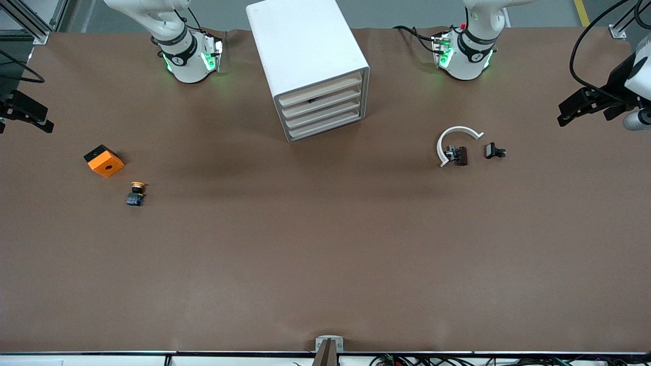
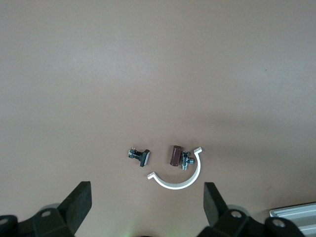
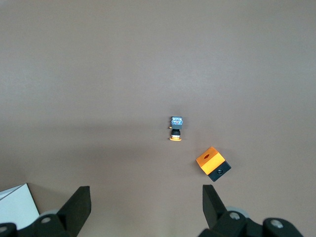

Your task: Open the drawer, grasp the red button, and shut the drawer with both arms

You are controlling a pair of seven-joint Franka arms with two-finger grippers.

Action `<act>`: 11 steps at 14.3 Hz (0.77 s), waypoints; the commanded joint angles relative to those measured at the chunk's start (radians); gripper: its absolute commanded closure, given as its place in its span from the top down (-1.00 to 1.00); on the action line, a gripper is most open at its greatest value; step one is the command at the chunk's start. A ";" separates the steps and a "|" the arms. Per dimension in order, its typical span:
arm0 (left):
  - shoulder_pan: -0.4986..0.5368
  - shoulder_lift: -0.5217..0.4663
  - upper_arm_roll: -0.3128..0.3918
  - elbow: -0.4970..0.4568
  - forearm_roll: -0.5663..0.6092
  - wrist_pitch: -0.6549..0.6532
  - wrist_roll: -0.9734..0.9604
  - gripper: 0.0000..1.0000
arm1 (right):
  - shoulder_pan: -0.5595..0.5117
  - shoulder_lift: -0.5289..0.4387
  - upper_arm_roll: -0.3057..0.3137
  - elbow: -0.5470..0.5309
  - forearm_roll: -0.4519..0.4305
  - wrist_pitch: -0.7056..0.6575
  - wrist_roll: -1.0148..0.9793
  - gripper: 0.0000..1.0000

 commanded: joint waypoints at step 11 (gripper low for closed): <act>-0.005 0.200 -0.010 0.128 -0.007 0.022 0.002 1.00 | -0.001 0.011 0.001 0.027 0.010 -0.016 -0.012 1.00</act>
